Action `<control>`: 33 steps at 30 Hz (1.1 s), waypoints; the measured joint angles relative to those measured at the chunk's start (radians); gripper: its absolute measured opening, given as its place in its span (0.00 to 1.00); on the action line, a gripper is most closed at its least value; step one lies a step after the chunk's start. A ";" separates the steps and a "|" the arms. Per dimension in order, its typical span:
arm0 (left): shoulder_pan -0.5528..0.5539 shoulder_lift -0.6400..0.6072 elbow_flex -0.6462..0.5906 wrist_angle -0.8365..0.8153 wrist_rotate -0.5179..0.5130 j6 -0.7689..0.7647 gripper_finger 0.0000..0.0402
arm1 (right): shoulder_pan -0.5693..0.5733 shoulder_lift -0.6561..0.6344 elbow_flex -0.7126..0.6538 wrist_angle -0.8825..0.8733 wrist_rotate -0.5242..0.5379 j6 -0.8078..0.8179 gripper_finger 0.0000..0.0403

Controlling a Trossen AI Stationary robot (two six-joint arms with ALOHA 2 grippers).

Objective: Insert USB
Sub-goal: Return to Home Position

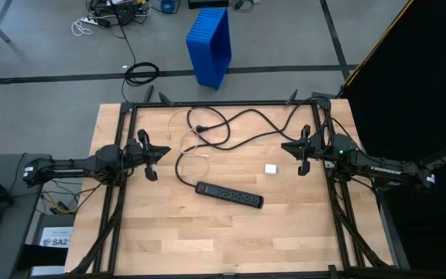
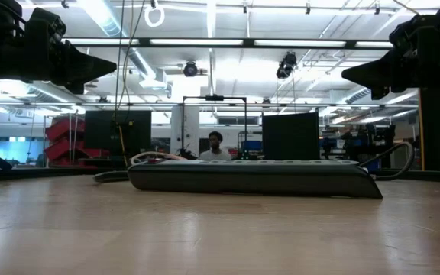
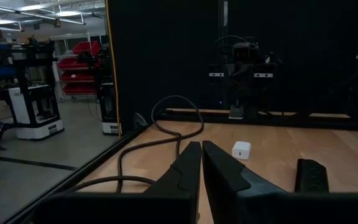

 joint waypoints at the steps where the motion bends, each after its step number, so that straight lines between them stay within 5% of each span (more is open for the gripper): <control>1: 0.000 0.000 0.000 0.000 0.000 0.000 0.00 | 0.000 0.000 0.000 0.000 0.000 0.000 0.01; 33: 0.000 0.000 0.000 0.000 -0.001 0.000 0.00 | 0.000 0.000 0.000 0.000 0.000 0.000 0.00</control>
